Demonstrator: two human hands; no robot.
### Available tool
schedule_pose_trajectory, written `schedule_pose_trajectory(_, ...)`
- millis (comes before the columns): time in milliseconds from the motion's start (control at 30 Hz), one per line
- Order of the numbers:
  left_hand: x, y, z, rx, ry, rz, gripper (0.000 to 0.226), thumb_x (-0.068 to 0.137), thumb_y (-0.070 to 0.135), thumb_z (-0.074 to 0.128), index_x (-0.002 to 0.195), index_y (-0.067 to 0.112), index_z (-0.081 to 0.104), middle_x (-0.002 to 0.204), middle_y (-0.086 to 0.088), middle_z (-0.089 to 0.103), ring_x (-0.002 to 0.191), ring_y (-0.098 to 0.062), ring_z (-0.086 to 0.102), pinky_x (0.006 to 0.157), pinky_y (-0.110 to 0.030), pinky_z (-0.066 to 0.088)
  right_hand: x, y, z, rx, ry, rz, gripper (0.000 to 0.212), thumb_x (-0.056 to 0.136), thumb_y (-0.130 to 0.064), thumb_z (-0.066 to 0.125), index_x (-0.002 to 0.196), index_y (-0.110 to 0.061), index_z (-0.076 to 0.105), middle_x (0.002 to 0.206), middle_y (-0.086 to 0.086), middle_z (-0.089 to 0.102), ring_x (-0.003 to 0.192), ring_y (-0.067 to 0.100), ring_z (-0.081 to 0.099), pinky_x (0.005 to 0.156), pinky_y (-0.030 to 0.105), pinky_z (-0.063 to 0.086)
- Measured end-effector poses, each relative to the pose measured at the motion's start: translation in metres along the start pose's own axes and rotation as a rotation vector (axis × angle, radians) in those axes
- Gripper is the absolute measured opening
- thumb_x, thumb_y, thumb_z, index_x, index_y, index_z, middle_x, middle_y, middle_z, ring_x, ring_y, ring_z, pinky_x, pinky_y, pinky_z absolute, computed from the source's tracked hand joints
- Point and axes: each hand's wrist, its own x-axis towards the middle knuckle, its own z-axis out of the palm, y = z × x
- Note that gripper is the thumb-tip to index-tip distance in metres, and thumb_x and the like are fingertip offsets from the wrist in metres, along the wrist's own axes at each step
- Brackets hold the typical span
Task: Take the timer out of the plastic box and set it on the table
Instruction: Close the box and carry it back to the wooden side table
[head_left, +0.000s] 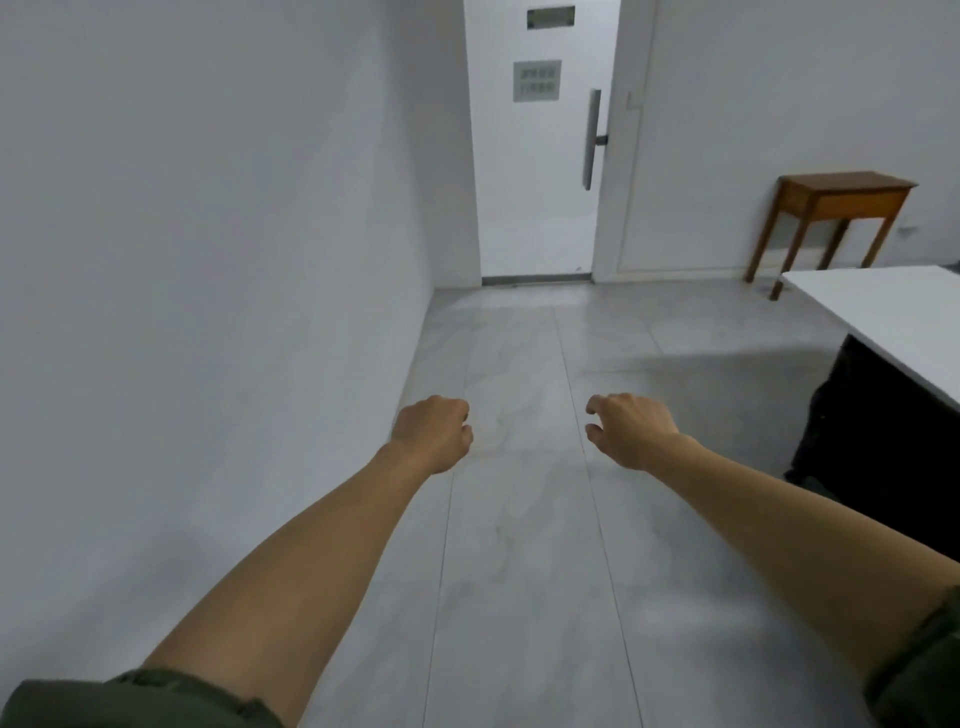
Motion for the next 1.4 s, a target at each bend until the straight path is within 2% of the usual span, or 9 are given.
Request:
schedule_pose_trajectory(300,0.231,-0.023,0.033,0.002,-0.015,0.085,0.033,0.097,0.030,0.042,0.116,0.011,0.062,0.115,-0.010,0.065,0.100,-0.030,0.063,0.082,-0.036,0.050,0.210,0.049,0.021,-0.029,0.007,0.050,0.039,0.097,-0.034,0.045,0.132,-0.018,0.054,0.126,0.007,0.064,0.109,0.030,0.062,0.085,0.036,0.049)
schedule_pose_trajectory(533,0.440,-0.037,0.006,0.025,0.015,0.184,0.034,0.098,0.030,0.041,0.117,0.011,0.062,0.115,-0.010,0.066,0.099,-0.029,0.063,0.081,-0.036,0.049,0.370,0.094,-0.002,0.001,0.052,0.158,0.038,0.097,-0.033,0.045,0.129,-0.015,0.055,0.122,0.010,0.065,0.107,0.031,0.063,0.083,0.036,0.049)
schedule_pose_trajectory(833,0.630,-0.001,0.051,0.036,-0.085,0.319,0.033,0.098,0.030,0.042,0.116,0.010,0.061,0.116,-0.011,0.064,0.101,-0.030,0.063,0.080,-0.036,0.047,0.520,0.178,0.033,0.019,-0.070,0.285,0.042,0.097,-0.034,0.044,0.135,-0.016,0.050,0.130,0.011,0.061,0.112,0.032,0.061,0.087,0.037,0.048)
schedule_pose_trajectory(1000,0.775,0.016,0.062,0.055,-0.079,0.324,0.032,0.097,0.029,0.042,0.115,0.011,0.062,0.115,-0.009,0.066,0.100,-0.029,0.063,0.079,-0.036,0.047,0.654,0.246,0.046,0.048,-0.048,0.312,0.040,0.096,-0.034,0.046,0.132,-0.016,0.052,0.127,0.012,0.062,0.112,0.033,0.060,0.087,0.036,0.047)
schedule_pose_trajectory(1200,0.935,0.033,0.041,0.013,-0.017,0.293,0.032,0.097,0.029,0.042,0.114,0.011,0.063,0.115,-0.008,0.066,0.101,-0.029,0.063,0.082,-0.037,0.049,0.807,0.316,0.023,0.038,0.003,0.291,0.039,0.096,-0.033,0.046,0.130,-0.016,0.053,0.125,0.011,0.064,0.109,0.033,0.062,0.086,0.039,0.048)
schedule_pose_trajectory(1400,1.058,0.050,0.066,0.021,-0.099,0.297,0.033,0.098,0.030,0.042,0.117,0.012,0.061,0.117,-0.009,0.066,0.101,-0.030,0.063,0.083,-0.037,0.049,0.922,0.363,0.036,0.022,-0.042,0.259,0.041,0.096,-0.035,0.045,0.133,-0.018,0.052,0.127,0.010,0.062,0.111,0.032,0.061,0.088,0.038,0.047)
